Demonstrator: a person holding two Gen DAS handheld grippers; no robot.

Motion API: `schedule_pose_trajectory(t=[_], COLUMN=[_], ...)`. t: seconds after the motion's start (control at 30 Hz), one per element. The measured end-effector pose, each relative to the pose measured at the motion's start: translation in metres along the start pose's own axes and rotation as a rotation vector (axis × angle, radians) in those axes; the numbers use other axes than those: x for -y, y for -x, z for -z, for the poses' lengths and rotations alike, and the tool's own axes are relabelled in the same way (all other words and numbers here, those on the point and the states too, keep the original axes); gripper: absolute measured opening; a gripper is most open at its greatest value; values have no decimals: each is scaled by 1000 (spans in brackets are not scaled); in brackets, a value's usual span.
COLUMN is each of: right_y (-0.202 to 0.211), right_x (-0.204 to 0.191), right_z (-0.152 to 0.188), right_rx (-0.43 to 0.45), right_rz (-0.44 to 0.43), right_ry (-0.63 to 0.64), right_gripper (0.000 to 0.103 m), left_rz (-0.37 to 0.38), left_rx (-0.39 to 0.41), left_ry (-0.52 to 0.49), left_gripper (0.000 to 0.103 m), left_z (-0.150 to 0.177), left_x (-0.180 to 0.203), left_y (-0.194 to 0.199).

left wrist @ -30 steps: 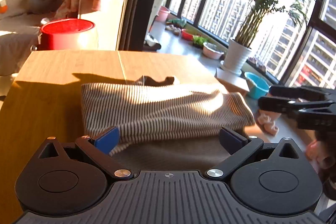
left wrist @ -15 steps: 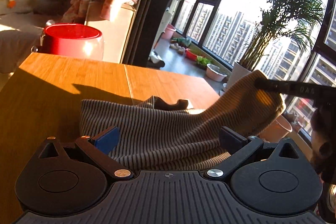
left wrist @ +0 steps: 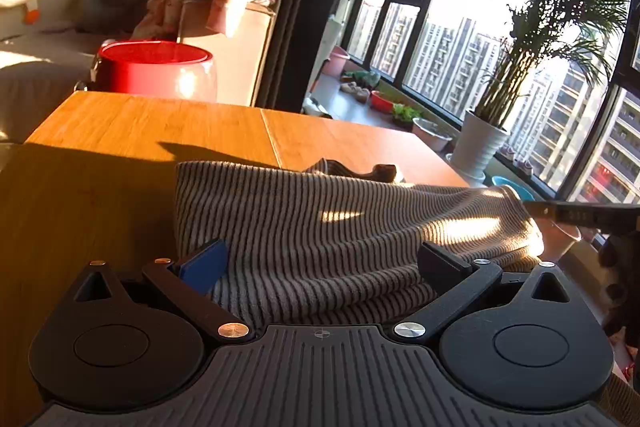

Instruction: Fold clothes

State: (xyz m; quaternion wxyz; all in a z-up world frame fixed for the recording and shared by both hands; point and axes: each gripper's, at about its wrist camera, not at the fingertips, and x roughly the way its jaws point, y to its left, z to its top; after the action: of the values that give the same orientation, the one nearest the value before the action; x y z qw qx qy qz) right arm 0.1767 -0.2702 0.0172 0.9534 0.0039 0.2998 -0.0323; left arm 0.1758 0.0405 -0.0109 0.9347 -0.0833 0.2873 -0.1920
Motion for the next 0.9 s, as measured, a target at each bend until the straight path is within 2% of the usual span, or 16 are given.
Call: schedule_pose_trajectory(t=[0.07,0.13,0.17,0.2,0.27,0.37,0.43,0.63,0.9], right_y=[24,40,44,41,33,5,-5,-23,-25], right_x=[-8,-17,-23,-32,-51,-70,-75,-84,-95], right_z=[-14,-22,-23,-19,-10,12,22,7,-8], right_rx=[89,138,145,131,101,1,-2,-14,-49], right_rz=[-64,-167,-230,-262,-322,-315,-315,-314,-290], right_ry=[-5,-32,-50,-41,-23,-13,8,64,145], right_gripper=[16,34,49,53,53,53,54,56,57], left_rz=[-4,-12,-12,-12,-7,-1,-1,-5,2], left_rx=[-3,-5,-6,-6,-2,3,3,-6,0], left_ry=[4,2,5,8,17,31,36,48,59], left_gripper=[103,103,103,103,103,103,103,103,103], left_z=[0,0,0,0,1,2,1,-5,-6], left_x=[0,0,0,-1,-2,-4,-5,-10,-14], left_y=[-1,-2,-2,-2,-1,1,1,-10,-12])
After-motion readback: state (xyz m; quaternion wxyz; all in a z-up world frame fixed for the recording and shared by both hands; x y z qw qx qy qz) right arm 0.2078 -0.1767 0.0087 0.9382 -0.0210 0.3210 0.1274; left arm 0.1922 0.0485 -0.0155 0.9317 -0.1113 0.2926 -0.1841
